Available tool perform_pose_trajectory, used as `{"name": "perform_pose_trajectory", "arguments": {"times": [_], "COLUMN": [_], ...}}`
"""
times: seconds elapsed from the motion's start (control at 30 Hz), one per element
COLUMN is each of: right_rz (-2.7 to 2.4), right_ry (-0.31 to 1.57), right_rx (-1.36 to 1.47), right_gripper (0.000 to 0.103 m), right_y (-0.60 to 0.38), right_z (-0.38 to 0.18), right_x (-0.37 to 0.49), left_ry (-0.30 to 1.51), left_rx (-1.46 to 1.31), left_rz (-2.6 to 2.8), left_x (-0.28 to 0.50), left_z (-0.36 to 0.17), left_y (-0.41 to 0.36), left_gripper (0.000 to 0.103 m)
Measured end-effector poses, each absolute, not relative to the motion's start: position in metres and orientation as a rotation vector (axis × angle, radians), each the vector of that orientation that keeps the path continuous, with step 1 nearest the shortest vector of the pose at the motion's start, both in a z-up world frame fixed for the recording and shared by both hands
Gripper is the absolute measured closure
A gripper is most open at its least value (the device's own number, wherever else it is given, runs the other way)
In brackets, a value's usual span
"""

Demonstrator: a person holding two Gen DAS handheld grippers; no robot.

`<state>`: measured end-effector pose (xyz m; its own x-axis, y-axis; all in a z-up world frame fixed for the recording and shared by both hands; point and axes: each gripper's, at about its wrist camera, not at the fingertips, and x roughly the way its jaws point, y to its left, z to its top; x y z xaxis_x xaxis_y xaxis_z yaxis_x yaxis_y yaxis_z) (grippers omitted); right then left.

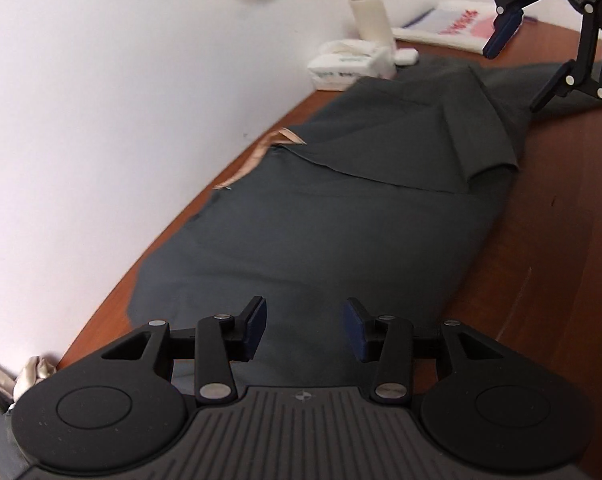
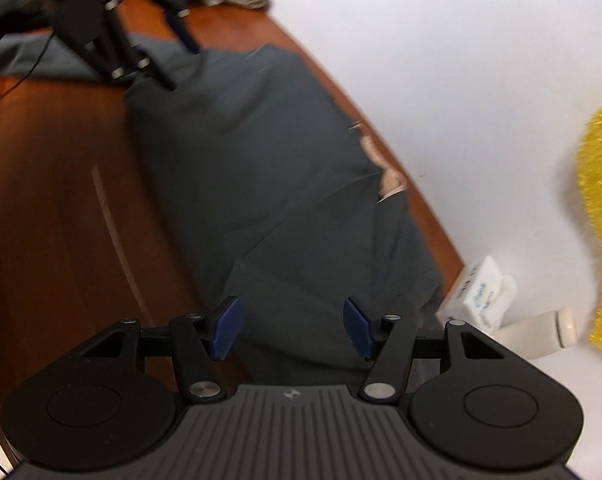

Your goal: Fold clothes

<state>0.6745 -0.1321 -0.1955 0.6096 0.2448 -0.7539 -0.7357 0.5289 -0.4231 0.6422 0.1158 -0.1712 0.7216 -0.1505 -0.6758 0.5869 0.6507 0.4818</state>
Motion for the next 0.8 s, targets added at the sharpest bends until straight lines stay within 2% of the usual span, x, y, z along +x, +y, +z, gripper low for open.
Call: {"name": "perform_pose_trajectory", "arguments": {"times": [0.27,0.43,0.47,0.53,0.57,0.7,0.8], "right_rz": [0.82,0.949,0.97,1.004,1.017,1.009,0.909], "right_ry": [0.583,0.466,0.445,0.421,0.416,0.384,0.346], "right_rx": [-1.027,-1.187,-1.221,-1.259,-1.265,-1.14,-0.927], "right_gripper": [0.045,0.054,0.059,0.082,0.096,0.1,0.101], "right_y": [-0.139,-0.135,-0.135,-0.134,-0.134,-0.145,-0.167], "right_z": [-0.236,-0.254,-0.258,-0.262,-0.263,-0.242,-0.203], "right_x": [0.669,0.668,0.669,0.672,0.674,0.686,0.702], "left_ry": [0.753,0.802,0.811,0.824,0.83,0.842,0.848], "left_rx": [0.708,0.696,0.693,0.687,0.683,0.666,0.657], "left_rz": [-0.364,-0.288,-0.272,-0.24,-0.225,-0.188,-0.157], "left_x": [0.656,0.662,0.664,0.667,0.668,0.67,0.67], "left_z": [-0.213,-0.226,-0.228,-0.231,-0.231,-0.23,-0.229], "left_y": [0.096,0.088,0.085,0.08,0.079,0.077,0.075], "left_gripper": [0.06,0.06,0.06,0.06,0.06,0.06,0.06]}}
